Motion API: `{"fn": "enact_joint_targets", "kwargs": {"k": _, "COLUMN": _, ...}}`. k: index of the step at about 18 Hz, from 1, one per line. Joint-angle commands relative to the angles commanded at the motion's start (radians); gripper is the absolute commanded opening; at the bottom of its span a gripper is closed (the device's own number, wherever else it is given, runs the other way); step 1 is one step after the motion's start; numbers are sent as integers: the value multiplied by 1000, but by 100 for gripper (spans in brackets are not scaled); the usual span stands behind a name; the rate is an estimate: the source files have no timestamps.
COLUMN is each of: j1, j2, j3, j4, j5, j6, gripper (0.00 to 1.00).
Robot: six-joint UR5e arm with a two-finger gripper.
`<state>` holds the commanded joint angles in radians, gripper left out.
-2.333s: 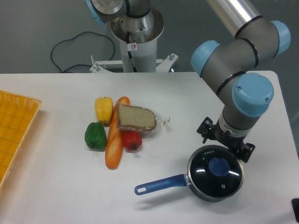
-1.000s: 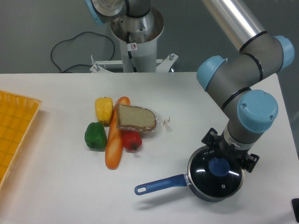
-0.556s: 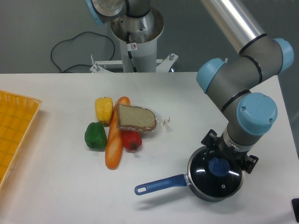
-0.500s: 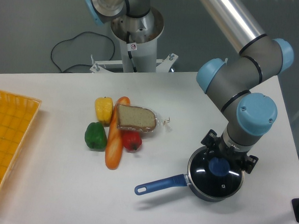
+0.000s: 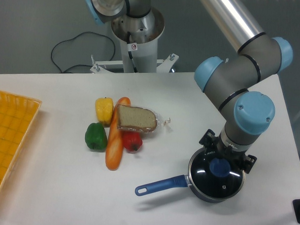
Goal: Open the lid
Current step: 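Lower the gripper around the blue lid knob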
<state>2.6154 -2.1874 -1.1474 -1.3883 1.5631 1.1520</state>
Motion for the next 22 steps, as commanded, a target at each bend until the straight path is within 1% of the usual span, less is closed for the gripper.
{"fn": "enact_joint_targets", "kwargs": {"k": 5, "j1": 0, "j2": 0, "j3": 2, "j4": 2, "j5": -2, "j6": -9, "gripper": 100}}
{"fn": "enact_joint_targets", "kwargs": {"k": 7, "j1": 5, "j2": -5, "j3": 20, "j4": -12, "j5": 0, "j6": -9, "gripper": 100}}
{"fn": "enact_joint_targets", "kwargs": {"k": 8, "j1": 5, "j2": -14, "j3": 41, "j4": -40, "j5": -2, "j6": -11, "gripper": 100}}
{"fn": "enact_joint_targets", "kwargs": {"k": 10, "j1": 6, "j2": -40, "j3": 101, "j4": -116, "j5": 0, "j6": -21, "gripper": 100}}
{"fn": "enact_joint_targets", "kwargs": {"k": 11, "j1": 6, "j2": -41, "j3": 109, "j4": -130, "j5": -2, "j6": -23, "gripper": 100}}
{"fn": "enact_joint_targets", "kwargs": {"k": 13, "j1": 6, "j2": -49, "j3": 126, "j4": -138, "j5": -2, "j6": -25, "gripper": 100}}
{"fn": "enact_joint_targets", "kwargs": {"k": 14, "j1": 6, "j2": -52, "j3": 138, "j4": -156, "j5": -2, "j6": -25, "gripper": 100}}
{"fn": "enact_joint_targets", "kwargs": {"k": 16, "j1": 8, "j2": -57, "j3": 161, "j4": -214, "j5": -5, "j6": -25, "gripper": 100}}
{"fn": "enact_joint_targets", "kwargs": {"k": 18, "j1": 11, "j2": -58, "j3": 170, "j4": -261, "j5": -8, "j6": -23, "gripper": 100}}
{"fn": "enact_joint_targets", "kwargs": {"k": 20, "j1": 12, "j2": -57, "j3": 170, "j4": -276, "j5": -9, "j6": -23, "gripper": 100}}
{"fn": "enact_joint_targets", "kwargs": {"k": 22, "j1": 12, "j2": -57, "j3": 166, "j4": -275, "j5": -8, "j6": -23, "gripper": 100}}
